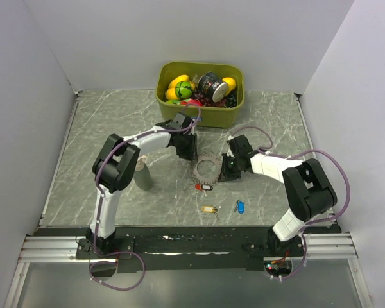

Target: Put the keys on the keyring

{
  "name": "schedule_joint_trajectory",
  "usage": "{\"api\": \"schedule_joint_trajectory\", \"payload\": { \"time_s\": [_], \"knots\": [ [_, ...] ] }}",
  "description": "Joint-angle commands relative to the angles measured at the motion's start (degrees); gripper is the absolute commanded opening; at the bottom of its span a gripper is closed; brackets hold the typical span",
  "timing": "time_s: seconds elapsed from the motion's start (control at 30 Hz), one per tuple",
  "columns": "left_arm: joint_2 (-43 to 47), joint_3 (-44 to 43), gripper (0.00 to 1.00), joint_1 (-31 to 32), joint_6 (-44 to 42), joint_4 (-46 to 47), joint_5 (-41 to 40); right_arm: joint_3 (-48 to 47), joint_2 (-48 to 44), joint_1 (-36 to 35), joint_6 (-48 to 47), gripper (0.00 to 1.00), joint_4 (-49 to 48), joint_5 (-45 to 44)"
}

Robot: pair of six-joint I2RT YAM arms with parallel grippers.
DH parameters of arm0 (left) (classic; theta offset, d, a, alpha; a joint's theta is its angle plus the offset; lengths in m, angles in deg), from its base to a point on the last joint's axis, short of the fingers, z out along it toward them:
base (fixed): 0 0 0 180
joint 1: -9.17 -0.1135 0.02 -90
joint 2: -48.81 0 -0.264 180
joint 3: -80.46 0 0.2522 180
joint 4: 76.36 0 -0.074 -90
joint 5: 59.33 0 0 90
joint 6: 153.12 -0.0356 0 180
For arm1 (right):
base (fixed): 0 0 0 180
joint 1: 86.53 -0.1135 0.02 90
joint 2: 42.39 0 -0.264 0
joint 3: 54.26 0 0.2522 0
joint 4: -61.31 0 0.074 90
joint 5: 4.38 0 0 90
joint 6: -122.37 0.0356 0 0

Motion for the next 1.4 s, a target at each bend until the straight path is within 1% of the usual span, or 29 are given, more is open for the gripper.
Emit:
{"api": "schedule_joint_trajectory", "payload": {
  "time_s": [0.0,0.1,0.13,0.2,0.23,0.33,0.4,0.43,0.47,0.73,0.87,1.0,1.1,1.2,1.23,1.27,1.37],
  "knots": [
    [-1.13,-5.65,0.34,1.66,-1.56,-1.40,2.64,0.62,-3.41,-1.71,1.56,0.09,0.38,2.34],
    [-0.35,-5.67,0.46,2.01,-2.00,-2.37,1.50,0.62,-5.16,-1.72,1.82,0.11,1.69,0.32],
    [0.96,-5.23,0.58,2.02,-2.09,-2.37,0.98,0.53,-6.39,-1.80,1.82,0.12,2.14,-0.64],
    [2.55,-3.30,0.68,2.02,-2.44,-2.37,-0.77,0.18,-8.41,-1.72,1.39,0.14,3.01,-2.23],
    [4.47,-2.42,0.74,2.02,-2.53,-2.28,-1.31,0.00,-9.03,-1.71,1.12,0.15,3.28,-2.76],
    [8.42,1.36,0.79,2.02,-2.70,-1.40,-2.63,-1.31,-10.44,-1.80,0.51,0.18,3.81,-3.82],
    [10.28,4.17,0.79,2.02,-2.53,-0.53,-2.98,-2.71,-10.18,-1.71,-0.11,0.21,3.81,-3.47],
    [11.77,5.05,0.79,2.02,-2.44,-0.26,-2.98,-3.25,-9.66,-1.80,-0.20,0.25,3.98,-3.21],
    [12.48,6.54,0.79,1.93,-2.09,0.00,-3.07,-3.77,-9.30,-1.72,-0.55,0.26,3.90,-2.94],
    [19.60,12.88,0.80,1.93,-0.59,2.20,-5.01,-7.64,-5.52,-1.80,-1.69,0.27,3.81,-0.83],
    [20.31,14.81,0.79,1.93,-0.07,2.55,-3.78,-9.22,-4.21,-1.98,-2.04,0.27,3.63,0.05],
    [20.40,16.92,0.77,1.93,0.46,4.04,-2.55,-12.30,-1.14,-3.29,-2.66,0.26,5.30,-1.35],
    [20.13,18.42,0.75,1.93,1.16,5.10,-1.84,-14.84,1.41,-4.79,-3.45,0.23,6.09,-1.36],
    [20.04,19.30,0.75,1.84,1.87,5.71,-1.66,-17.66,4.40,-6.46,-4.15,0.10,6.89,-1.09],
    [20.05,19.47,0.75,1.75,1.95,5.89,-1.66,-18.36,5.02,-6.81,-4.07,0.05,7.15,-1.18],
    [20.13,19.74,0.74,1.75,2.22,6.15,-1.66,-19.59,5.64,-7.51,-4.24,0.02,7.32,-1.18],
    [20.48,20.18,0.74,1.49,2.57,6.33,-1.75,-22.48,9.49,-8.57,-4.85,0.00,8.72,-0.92]
  ]
}}
